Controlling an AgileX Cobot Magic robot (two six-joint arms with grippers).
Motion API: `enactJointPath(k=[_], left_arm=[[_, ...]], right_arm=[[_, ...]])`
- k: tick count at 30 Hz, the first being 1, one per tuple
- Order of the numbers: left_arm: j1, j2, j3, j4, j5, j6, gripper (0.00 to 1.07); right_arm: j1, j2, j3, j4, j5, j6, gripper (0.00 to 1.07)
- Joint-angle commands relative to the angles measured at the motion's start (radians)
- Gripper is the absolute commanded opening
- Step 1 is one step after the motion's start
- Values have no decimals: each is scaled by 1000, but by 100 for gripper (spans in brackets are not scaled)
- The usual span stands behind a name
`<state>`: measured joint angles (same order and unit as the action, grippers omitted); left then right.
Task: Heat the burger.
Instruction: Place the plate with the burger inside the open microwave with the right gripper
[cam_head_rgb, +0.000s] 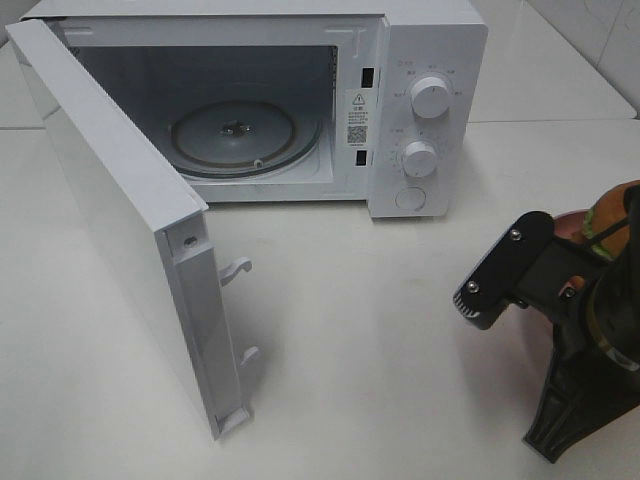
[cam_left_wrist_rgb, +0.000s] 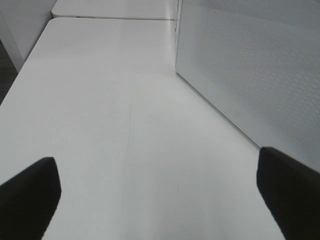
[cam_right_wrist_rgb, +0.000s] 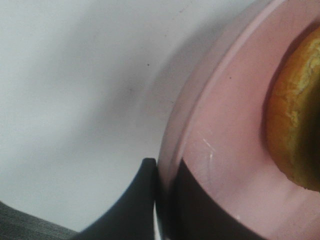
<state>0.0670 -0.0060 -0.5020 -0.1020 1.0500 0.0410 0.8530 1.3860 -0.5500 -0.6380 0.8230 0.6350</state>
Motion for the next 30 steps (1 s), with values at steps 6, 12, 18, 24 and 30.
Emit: enactJointPath(k=[6, 12, 18, 24, 30], left_arm=[[1, -19, 3, -4, -13, -1, 100], [1, -19, 3, -4, -13, -1, 100], [1, -19, 3, -4, -13, -1, 100], [1, -19, 3, -4, -13, -1, 100], [1, -19, 3, -4, -13, -1, 100]], right_arm=[[87, -12, 1, -63, 54, -24, 0], [148, -12, 1, -63, 56, -39, 1], [231, -12, 1, -63, 58, -64, 1], [318, -12, 1, -71, 80, -90, 1], [362, -12, 1, -72, 80, -110, 1]])
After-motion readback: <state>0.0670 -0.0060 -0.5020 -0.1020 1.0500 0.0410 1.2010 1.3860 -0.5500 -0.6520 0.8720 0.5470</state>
